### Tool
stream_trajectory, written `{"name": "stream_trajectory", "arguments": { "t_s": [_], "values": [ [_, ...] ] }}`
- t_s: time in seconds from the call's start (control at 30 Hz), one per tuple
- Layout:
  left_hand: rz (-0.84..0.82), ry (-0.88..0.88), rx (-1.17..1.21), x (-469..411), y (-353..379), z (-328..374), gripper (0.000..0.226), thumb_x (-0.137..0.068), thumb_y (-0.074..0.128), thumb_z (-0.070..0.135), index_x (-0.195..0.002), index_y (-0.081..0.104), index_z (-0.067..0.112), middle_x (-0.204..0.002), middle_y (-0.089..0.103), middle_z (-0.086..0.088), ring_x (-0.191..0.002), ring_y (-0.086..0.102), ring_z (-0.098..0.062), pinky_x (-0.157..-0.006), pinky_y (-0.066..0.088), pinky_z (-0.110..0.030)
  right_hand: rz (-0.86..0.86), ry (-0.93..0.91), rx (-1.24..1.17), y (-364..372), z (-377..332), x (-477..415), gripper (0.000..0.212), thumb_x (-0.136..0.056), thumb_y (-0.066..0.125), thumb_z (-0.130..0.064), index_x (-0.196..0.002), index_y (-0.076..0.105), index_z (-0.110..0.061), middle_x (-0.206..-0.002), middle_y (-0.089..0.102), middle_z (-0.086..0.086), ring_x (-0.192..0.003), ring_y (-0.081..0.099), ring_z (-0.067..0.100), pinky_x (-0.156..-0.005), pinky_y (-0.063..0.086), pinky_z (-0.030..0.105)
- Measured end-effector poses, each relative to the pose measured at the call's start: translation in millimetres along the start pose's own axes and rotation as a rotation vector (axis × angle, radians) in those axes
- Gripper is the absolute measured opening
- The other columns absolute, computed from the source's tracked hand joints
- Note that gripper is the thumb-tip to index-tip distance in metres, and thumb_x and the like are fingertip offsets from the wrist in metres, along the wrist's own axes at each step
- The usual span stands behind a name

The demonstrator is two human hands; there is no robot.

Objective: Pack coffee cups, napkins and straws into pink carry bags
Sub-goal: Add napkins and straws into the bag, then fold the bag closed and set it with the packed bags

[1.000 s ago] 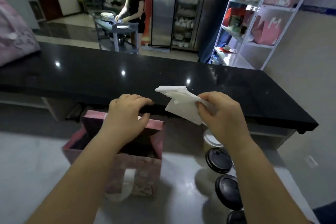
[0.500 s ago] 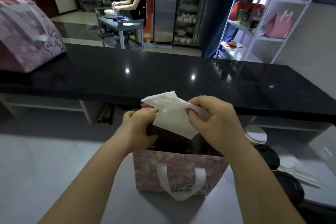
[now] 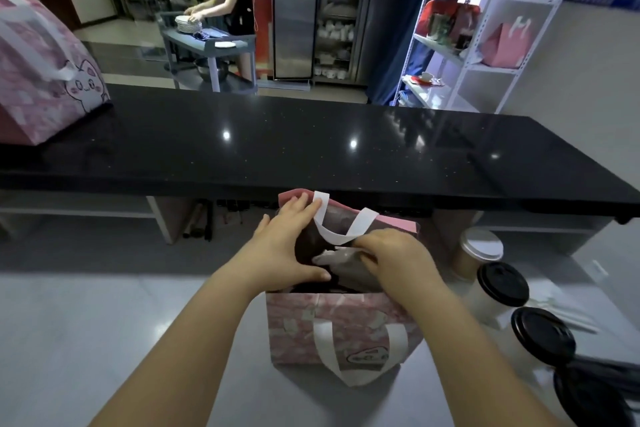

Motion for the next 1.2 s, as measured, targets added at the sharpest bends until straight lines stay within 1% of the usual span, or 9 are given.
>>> {"name": "stream_trajectory", "arguments": {
  "t_s": [0.13, 0.27, 0.4, 0.53, 0.63, 0.8, 0.9, 1.0, 1.2],
  "values": [
    [0.132, 0.034, 0.099, 6.6, 0.8, 0.9, 0.095, -0.076, 0.071, 0.057, -0.153, 0.017, 0.039, -0.162, 0.005, 0.015, -0.147, -0.003, -0.001, -0.121, 0.008, -0.042, -0.098, -0.021, -0.118, 7.7, -7.4, 10.3, 0.030, -0.089, 0.061, -0.042, -0.117, 0.066, -0.032, -0.111, 0.067, -0.008, -0.105, 0.058, 0.016, -0.084, 0.048, 0.034],
    [0.459, 0.081, 0.260, 24.6, -19.4, 0.4, 0.050, -0.084, 0.072, 0.025, -0.130, 0.056, 0.038, -0.133, 0.053, 0.023, -0.127, 0.044, 0.003, -0.107, 0.041, -0.031, 0.250, 0.054, -0.552, -34.4, 20.3, 32.7, 0.015, -0.083, 0.075, -0.024, -0.098, 0.076, -0.023, -0.093, 0.072, -0.011, -0.089, 0.064, 0.006, -0.081, 0.052, 0.027],
    [0.600, -0.009, 0.600, 48.7, -21.5, -22.7, 0.028, -0.082, 0.075, 0.032, -0.107, 0.067, 0.042, -0.110, 0.068, 0.019, -0.108, 0.062, -0.005, -0.091, 0.051, -0.027, 0.473, 0.306, -1.053, -37.8, 79.0, 73.8, 0.013, -0.077, 0.072, -0.035, -0.089, 0.075, -0.031, -0.089, 0.074, -0.002, -0.086, 0.070, 0.018, -0.076, 0.057, 0.028],
    [0.586, -0.116, 0.944, 77.1, 5.7, -49.4, 0.049, -0.068, 0.074, 0.057, -0.112, 0.065, 0.037, -0.113, 0.068, 0.005, -0.108, 0.064, -0.013, -0.081, 0.054, -0.021, 0.213, 0.379, -1.338, 15.9, 106.7, 97.1, 0.034, -0.074, 0.078, -0.017, -0.107, 0.070, -0.022, -0.105, 0.073, 0.007, -0.098, 0.068, 0.019, -0.077, 0.054, 0.020],
    [0.464, -0.159, 1.025, 89.9, 38.2, -51.7, 0.066, -0.060, 0.081, 0.061, -0.116, 0.063, 0.031, -0.115, 0.067, 0.000, -0.106, 0.065, -0.016, -0.076, 0.056, -0.023, 0.055, 0.415, -1.426, 54.1, 101.0, 107.1, 0.054, -0.067, 0.081, -0.005, -0.118, 0.065, -0.015, -0.101, 0.075, 0.004, -0.092, 0.070, 0.014, -0.071, 0.056, 0.022],
    [0.469, -0.263, 1.016, 84.1, 59.1, -39.2, 0.032, -0.076, 0.076, 0.026, -0.106, 0.072, 0.037, -0.104, 0.074, 0.005, -0.096, 0.069, -0.011, -0.073, 0.056, -0.022, 0.245, 0.500, -1.437, 67.2, 88.3, 100.0, 0.019, -0.078, 0.068, -0.021, -0.093, 0.077, -0.030, -0.092, 0.076, 0.005, -0.083, 0.072, 0.018, -0.065, 0.057, 0.027],
    [0.509, -0.273, 0.967, 79.7, 57.6, -32.4, 0.026, -0.087, 0.066, 0.012, -0.095, 0.076, 0.035, -0.096, 0.075, 0.006, -0.088, 0.070, -0.008, -0.068, 0.055, -0.018, 0.318, 0.544, -1.426, 73.7, 86.2, 96.2, 0.024, -0.089, 0.063, -0.011, -0.092, 0.076, -0.031, -0.094, 0.076, 0.003, -0.088, 0.072, 0.020, -0.071, 0.059, 0.032],
    [0.508, -0.330, 1.006, 82.3, 62.9, -33.7, 0.017, -0.086, 0.064, 0.023, -0.093, 0.076, 0.032, -0.093, 0.075, 0.001, -0.085, 0.070, -0.012, -0.066, 0.055, -0.021, 0.343, 0.548, -1.423, 76.2, 88.0, 97.7, 0.027, -0.095, 0.056, -0.011, -0.096, 0.074, -0.030, -0.099, 0.075, 0.002, -0.093, 0.070, 0.018, -0.078, 0.058, 0.033],
    [0.581, -0.374, 1.016, 87.8, 77.8, -32.8, 0.025, -0.095, 0.057, 0.007, -0.094, 0.071, 0.027, -0.091, 0.075, -0.003, -0.084, 0.071, -0.018, -0.064, 0.057, -0.026, 0.422, 0.514, -1.457, 76.0, 94.4, 100.9, 0.025, -0.096, 0.054, -0.010, -0.087, 0.066, -0.030, -0.089, 0.074, -0.002, -0.084, 0.069, 0.015, -0.069, 0.056, 0.023]
  ]
}}
Point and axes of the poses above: each hand's wrist, its own x-axis away from the middle knuckle, its own y-axis out of the palm, z = x × y, the point moved 7 cm from there along -x, towards the middle knuckle
